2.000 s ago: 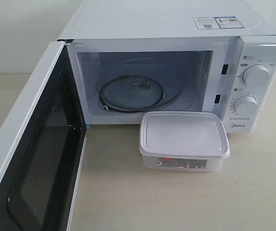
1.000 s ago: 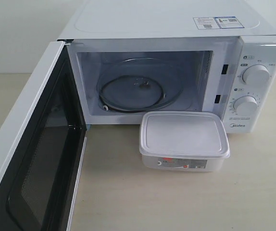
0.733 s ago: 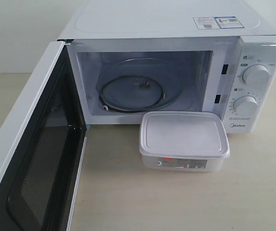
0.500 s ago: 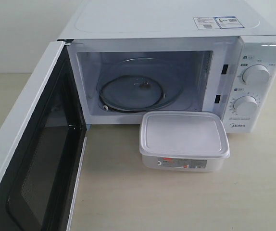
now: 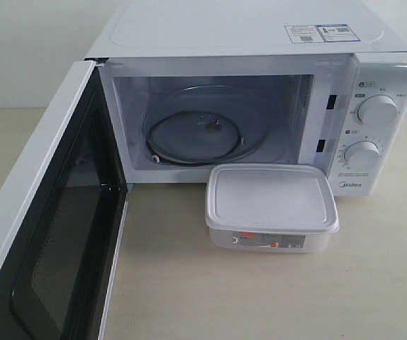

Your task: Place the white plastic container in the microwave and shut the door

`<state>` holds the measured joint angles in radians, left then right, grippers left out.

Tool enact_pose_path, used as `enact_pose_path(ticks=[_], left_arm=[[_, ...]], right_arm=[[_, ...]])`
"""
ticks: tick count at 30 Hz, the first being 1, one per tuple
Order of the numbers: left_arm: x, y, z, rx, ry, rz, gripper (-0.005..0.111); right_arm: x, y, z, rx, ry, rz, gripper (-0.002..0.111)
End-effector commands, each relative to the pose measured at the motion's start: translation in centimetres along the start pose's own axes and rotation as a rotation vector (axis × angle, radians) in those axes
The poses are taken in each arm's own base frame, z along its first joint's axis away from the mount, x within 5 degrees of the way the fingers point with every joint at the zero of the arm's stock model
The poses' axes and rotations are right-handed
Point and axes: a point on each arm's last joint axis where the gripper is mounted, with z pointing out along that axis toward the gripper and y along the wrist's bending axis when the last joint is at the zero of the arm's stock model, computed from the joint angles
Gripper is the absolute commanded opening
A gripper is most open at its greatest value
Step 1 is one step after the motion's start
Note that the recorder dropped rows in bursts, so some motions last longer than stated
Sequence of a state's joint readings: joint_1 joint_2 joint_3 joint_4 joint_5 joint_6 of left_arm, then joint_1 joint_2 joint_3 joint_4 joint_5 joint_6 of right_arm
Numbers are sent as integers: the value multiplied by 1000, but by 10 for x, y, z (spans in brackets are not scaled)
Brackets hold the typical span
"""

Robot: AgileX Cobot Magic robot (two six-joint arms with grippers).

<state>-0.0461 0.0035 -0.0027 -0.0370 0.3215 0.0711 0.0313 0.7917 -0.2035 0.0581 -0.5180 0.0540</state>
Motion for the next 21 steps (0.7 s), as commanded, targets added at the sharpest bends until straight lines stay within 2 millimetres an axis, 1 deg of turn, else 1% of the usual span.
enact_pose_path(ticks=[1,4,8,11,15,21], left_arm=[[-1,0,0,-3,-15,1,4],[-1,0,0,-3,-15,1,4],[-1,0,0,-3,-15,1,4],[-1,0,0,-3,-15,1,4],[-1,0,0,-3,-15,1,4],[-1,0,0,-3,-15,1,4]], right_arm=[[11,0,-6,-18,-2,-38,0],[21,1,-12,-40,-24,-66,0],[33,0,-19,-42,-13,-69,0],[39,-1,-21,-43,-14,-68,0],[46,-1,-12,-43,4,-67,0],[64,-2,5,-47,54,-66,0]])
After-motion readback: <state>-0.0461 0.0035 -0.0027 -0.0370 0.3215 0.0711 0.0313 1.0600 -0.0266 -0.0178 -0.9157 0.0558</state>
